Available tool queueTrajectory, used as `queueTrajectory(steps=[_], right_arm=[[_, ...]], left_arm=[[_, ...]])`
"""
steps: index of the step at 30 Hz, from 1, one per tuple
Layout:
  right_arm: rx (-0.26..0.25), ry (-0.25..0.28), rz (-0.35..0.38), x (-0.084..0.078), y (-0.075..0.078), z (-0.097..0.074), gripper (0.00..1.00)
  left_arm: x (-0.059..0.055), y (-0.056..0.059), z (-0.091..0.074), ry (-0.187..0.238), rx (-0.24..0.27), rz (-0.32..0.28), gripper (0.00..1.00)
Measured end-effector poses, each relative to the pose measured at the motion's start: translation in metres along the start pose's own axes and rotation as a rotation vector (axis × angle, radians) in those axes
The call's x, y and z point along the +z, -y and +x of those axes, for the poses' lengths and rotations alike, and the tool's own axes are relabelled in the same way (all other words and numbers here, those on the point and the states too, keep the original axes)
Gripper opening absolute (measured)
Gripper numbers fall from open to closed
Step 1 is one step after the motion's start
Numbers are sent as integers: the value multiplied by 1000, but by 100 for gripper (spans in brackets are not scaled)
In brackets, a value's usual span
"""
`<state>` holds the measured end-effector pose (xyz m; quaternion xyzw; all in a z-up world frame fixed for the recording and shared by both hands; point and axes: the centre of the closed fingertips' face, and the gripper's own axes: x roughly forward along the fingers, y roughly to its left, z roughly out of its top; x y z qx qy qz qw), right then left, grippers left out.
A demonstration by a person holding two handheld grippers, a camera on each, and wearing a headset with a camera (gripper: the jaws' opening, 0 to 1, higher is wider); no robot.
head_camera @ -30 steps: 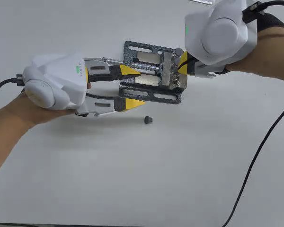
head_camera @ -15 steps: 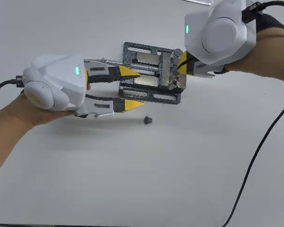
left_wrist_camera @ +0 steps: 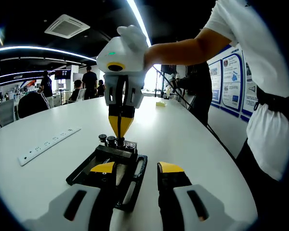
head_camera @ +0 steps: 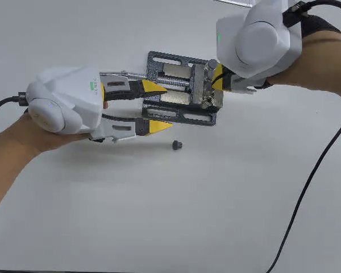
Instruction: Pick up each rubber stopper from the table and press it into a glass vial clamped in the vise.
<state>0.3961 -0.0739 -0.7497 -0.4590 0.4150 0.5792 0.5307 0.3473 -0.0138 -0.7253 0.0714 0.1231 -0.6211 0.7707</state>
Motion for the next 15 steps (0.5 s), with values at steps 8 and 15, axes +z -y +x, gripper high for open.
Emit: queueTrajectory(steps=[8, 15], right_arm=[[-2, -24, -1, -2, 2, 1, 0], [-2, -41, 11, -3, 3, 1, 0]], left_arm=[[2, -1, 0, 4, 4, 2, 31], [1, -3, 2, 7, 5, -1, 31]])
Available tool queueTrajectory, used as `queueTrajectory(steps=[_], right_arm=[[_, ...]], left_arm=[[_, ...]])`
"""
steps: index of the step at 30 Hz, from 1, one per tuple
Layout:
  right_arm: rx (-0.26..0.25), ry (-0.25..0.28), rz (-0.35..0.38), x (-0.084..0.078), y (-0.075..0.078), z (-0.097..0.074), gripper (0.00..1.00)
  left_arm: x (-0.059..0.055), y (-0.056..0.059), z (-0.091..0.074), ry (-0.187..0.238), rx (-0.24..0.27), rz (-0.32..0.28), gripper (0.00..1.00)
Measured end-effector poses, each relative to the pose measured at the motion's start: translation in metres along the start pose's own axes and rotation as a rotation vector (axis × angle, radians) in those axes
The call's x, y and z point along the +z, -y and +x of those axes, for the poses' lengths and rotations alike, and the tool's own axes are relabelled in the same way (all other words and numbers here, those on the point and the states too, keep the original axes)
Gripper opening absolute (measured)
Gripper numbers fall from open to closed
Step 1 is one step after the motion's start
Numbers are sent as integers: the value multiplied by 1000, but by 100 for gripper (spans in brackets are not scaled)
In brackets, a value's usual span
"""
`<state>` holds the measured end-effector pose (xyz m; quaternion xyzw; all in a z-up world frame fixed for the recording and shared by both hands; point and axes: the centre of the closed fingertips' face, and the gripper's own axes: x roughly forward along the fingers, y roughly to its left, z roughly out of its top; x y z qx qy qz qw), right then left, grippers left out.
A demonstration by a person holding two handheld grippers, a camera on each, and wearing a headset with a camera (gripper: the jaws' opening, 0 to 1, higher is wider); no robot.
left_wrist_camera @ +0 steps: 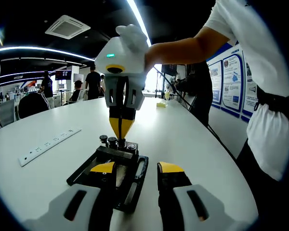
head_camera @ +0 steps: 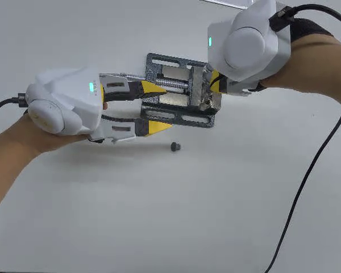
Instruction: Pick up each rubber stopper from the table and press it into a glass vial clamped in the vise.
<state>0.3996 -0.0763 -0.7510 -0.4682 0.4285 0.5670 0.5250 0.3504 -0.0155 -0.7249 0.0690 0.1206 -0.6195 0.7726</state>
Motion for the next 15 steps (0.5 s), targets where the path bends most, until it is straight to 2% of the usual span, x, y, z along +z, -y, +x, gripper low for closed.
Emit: queueTrajectory(steps=[6, 11, 15], right_arm=[[7, -11, 1, 1, 0, 1, 0], [35, 17, 29, 5, -4, 2, 0], [23, -5, 13, 4, -5, 2, 0]], left_arm=[[-1, -2, 1, 1, 3, -3, 31], [-1, -5, 2, 4, 4, -5, 31], [-1, -5, 1, 5, 5, -8, 31]])
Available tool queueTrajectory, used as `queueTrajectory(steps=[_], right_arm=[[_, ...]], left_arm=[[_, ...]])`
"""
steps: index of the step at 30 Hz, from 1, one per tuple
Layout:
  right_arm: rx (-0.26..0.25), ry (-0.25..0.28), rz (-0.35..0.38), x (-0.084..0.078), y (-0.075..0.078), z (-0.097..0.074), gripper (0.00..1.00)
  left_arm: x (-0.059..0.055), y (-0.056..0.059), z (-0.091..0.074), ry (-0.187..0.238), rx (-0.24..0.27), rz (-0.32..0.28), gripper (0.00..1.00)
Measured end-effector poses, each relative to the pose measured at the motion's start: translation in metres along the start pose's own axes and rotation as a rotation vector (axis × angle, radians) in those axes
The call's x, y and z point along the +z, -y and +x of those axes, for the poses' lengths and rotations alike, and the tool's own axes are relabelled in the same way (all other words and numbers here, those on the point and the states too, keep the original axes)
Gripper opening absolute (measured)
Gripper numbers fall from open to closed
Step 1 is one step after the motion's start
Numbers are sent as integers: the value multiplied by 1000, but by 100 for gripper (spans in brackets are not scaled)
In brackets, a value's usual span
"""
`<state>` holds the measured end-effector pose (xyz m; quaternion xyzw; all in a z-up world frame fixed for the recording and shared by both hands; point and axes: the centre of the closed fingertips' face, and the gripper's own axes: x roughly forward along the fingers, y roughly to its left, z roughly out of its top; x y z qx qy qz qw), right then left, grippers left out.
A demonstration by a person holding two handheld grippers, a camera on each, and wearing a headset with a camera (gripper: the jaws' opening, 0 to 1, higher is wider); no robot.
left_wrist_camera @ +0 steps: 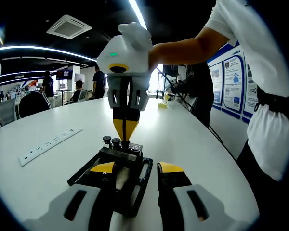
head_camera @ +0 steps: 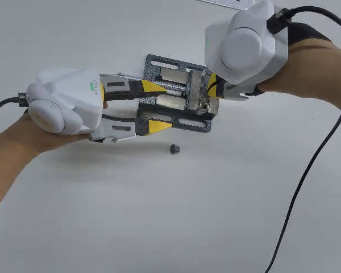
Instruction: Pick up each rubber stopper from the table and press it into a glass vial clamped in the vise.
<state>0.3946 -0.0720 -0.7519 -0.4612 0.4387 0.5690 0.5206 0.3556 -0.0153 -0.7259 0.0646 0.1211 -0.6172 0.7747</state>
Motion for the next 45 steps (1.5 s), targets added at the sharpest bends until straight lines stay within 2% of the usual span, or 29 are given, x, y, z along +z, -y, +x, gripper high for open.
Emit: queueTrajectory(steps=[6, 15, 21, 37, 41, 45], right_arm=[[-7, -17, 1, 0, -1, 0, 0], [-17, -34, 26, -1, -2, 1, 0], [-31, -53, 16, -1, -1, 3, 0], [-41, -48, 69, 1, -2, 3, 0], [-57, -83, 43, 2, -1, 6, 0], [-60, -65, 48, 0, -1, 4, 0]], left_arm=[[-3, 1, 0, -8, -3, -1, 31], [0, 0, 0, -3, 1, 7, 31], [-1, -1, -1, -7, 3, 6, 31], [1, 0, -1, -4, 7, 12, 31], [1, 0, -1, -2, 11, 12, 31], [0, 3, -2, -9, 8, 13, 31]])
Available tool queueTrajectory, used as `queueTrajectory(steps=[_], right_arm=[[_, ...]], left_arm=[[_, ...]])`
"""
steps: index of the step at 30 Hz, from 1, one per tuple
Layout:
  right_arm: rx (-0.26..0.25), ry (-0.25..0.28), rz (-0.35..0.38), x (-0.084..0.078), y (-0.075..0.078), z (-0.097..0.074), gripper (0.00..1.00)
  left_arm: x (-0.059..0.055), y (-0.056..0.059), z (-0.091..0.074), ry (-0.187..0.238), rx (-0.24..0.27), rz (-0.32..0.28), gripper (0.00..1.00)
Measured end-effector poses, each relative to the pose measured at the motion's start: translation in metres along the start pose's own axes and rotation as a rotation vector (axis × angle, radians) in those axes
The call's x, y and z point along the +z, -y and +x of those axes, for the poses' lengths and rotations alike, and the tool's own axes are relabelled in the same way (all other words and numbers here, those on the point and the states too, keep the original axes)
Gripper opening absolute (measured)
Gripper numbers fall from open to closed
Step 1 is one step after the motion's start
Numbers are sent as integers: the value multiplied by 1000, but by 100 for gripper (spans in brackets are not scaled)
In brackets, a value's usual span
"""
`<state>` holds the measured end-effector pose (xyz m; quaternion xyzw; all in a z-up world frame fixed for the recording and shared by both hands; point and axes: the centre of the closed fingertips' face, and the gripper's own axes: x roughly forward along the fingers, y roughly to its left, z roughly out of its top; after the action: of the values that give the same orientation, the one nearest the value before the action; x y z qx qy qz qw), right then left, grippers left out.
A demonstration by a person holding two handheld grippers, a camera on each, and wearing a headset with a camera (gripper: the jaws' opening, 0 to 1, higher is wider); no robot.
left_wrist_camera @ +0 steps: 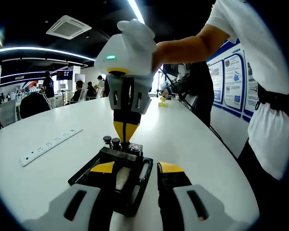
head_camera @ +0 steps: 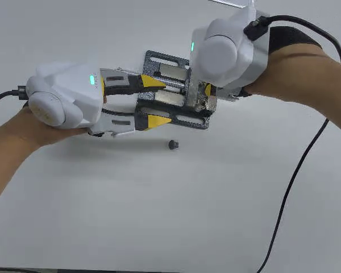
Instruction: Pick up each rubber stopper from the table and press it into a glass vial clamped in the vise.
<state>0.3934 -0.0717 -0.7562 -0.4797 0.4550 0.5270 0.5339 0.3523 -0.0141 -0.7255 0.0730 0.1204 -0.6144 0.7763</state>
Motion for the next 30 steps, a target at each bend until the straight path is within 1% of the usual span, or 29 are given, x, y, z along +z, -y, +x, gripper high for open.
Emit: queueTrajectory(steps=[2, 6, 15, 20, 25, 27, 30], right_arm=[[-4, 10, -14, 0, -1, -1, 0], [-12, 27, -4, 0, 2, -1, 0], [-26, 81, 17, -1, 2, -3, 0], [-35, 94, 21, -1, 1, -4, 0], [-35, 102, 41, -3, -1, -6, 6], [-40, 118, 51, -3, -2, -8, 8], [-39, 133, 65, -3, -4, -11, 9]], left_arm=[[1, 1, -1, 0, -1, -1, 31], [2, 3, -2, -4, -4, 4, 31], [2, 6, -5, -20, -4, 12, 31], [2, 5, -7, -27, 1, 13, 31], [2, 5, -8, -29, 3, 14, 31], [2, 5, -8, -30, 3, 15, 31], [3, 5, -9, -30, 2, 15, 31]])
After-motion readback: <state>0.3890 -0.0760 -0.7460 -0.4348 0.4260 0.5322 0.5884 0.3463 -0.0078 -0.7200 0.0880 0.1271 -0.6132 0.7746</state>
